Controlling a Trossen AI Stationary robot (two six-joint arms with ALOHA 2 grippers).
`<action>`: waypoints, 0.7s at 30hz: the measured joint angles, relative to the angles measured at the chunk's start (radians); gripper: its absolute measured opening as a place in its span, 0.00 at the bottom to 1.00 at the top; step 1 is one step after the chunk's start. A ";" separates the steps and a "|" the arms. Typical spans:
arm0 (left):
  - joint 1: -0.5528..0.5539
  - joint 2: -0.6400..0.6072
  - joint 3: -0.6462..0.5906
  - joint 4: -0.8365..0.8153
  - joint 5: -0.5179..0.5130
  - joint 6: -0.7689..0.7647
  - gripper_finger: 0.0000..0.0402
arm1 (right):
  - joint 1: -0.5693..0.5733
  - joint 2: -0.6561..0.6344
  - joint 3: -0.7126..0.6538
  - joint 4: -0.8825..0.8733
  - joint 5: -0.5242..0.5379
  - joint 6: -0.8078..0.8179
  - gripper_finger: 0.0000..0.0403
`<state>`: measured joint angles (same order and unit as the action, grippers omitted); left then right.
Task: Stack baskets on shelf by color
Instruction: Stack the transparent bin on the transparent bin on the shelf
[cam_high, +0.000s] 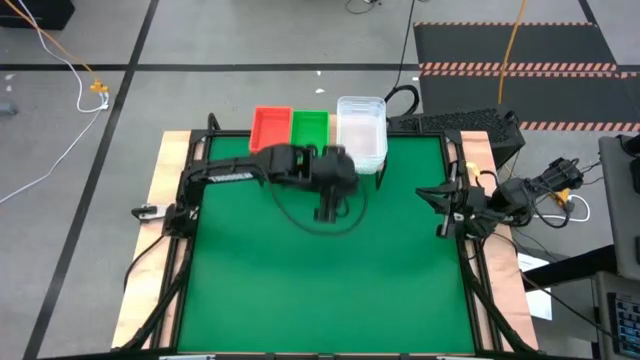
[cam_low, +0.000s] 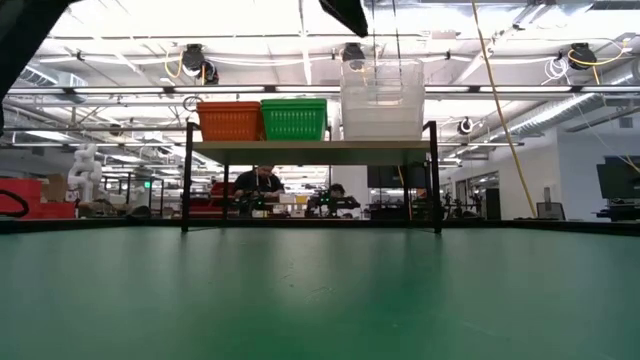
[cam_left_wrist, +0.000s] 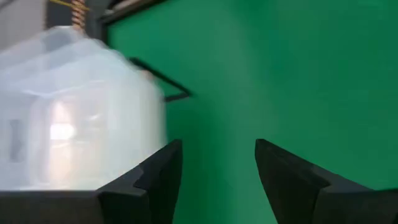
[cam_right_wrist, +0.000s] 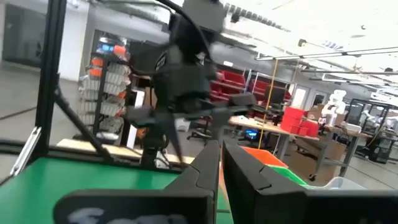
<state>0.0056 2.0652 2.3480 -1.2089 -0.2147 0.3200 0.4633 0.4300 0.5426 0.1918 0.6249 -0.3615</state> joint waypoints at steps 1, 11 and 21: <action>-0.019 -0.003 -0.011 -0.006 0.002 -0.022 0.50 | 0.000 0.009 0.000 -0.001 -0.005 -0.003 0.03; -0.025 0.001 -0.414 0.454 -0.021 0.012 0.35 | 0.000 0.098 0.000 0.149 -0.024 -0.047 0.03; 0.136 -0.001 -0.474 0.584 -0.017 0.015 0.34 | 0.000 0.109 0.000 0.159 -0.024 -0.087 0.03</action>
<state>0.1417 2.0647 1.8744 -0.6250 -0.2312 0.3351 0.4633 0.5392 0.5423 0.3508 0.6010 -0.4482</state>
